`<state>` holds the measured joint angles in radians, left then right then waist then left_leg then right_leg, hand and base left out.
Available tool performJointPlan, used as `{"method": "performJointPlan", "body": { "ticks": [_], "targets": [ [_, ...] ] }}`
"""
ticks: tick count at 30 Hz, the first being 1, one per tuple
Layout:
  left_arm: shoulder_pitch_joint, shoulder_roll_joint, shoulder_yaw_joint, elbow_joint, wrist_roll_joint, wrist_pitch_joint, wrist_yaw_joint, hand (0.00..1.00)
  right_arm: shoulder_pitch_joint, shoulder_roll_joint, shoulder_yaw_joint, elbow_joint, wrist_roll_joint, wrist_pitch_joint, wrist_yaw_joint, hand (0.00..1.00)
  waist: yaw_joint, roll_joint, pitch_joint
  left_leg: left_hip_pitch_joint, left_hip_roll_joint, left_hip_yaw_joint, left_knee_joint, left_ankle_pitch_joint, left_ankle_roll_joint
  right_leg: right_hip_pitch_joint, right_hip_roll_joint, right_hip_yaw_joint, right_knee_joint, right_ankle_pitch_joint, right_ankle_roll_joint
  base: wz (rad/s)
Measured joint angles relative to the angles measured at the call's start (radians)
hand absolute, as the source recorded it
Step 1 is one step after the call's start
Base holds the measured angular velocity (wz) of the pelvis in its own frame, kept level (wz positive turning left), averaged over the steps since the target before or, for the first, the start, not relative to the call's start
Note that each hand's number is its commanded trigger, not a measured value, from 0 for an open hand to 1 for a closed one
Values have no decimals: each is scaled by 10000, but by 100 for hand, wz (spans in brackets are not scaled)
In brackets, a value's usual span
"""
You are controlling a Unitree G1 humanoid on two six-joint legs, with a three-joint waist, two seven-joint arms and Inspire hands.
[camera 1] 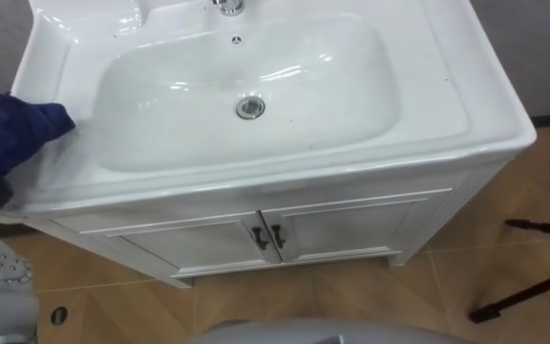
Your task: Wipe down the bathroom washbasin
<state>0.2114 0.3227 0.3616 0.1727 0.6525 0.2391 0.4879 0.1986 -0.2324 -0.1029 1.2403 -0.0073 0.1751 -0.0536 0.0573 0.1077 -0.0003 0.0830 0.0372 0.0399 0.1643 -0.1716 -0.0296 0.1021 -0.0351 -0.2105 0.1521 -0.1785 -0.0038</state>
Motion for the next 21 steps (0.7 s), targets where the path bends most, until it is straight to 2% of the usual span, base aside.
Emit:
{"method": "performJointPlan", "body": {
  "ticks": [8,14,15,16,17,18,21],
  "targets": [
    [-99,-1,3,1,180,14,9,100,10,-4,3,8,8,1,25,0,-41,-6,3,44,0,67,-3,0,0,-7,4,102,3,1,1,-3],
    [-185,-3,1,1,254,54,10,100,-29,-1,16,20,49,6,27,0,-225,-27,19,-14,1,82,-8,0,0,-52,3,91,11,0,0,0],
    [-196,-3,0,1,443,77,10,84,-18,3,21,30,50,14,25,0,-255,-31,20,-20,1,91,-7,0,0,-63,3,103,18,0,1,-4],
    [-226,-3,0,1,607,104,10,75,-1,3,24,37,51,20,18,0,-261,-34,20,-22,0,110,-7,0,0,-74,3,125,20,0,1,-4],
    [-248,-2,0,1,656,120,10,13,2,3,24,37,49,27,10,0,-269,-35,19,-22,1,117,-7,0,0,-80,4,136,22,0,1,-4],
    [-283,-2,0,1,776,156,10,0,3,2,23,35,44,79,1,0,-275,-36,18,-21,0,124,-7,0,0,-84,5,148,23,0,1,-3],
    [-388,-3,0,1,1071,209,14,0,26,3,23,42,46,188,-30,0,-305,-30,18,-6,1,130,-8,0,0,-56,9,160,14,0,1,0]
  ]
}}
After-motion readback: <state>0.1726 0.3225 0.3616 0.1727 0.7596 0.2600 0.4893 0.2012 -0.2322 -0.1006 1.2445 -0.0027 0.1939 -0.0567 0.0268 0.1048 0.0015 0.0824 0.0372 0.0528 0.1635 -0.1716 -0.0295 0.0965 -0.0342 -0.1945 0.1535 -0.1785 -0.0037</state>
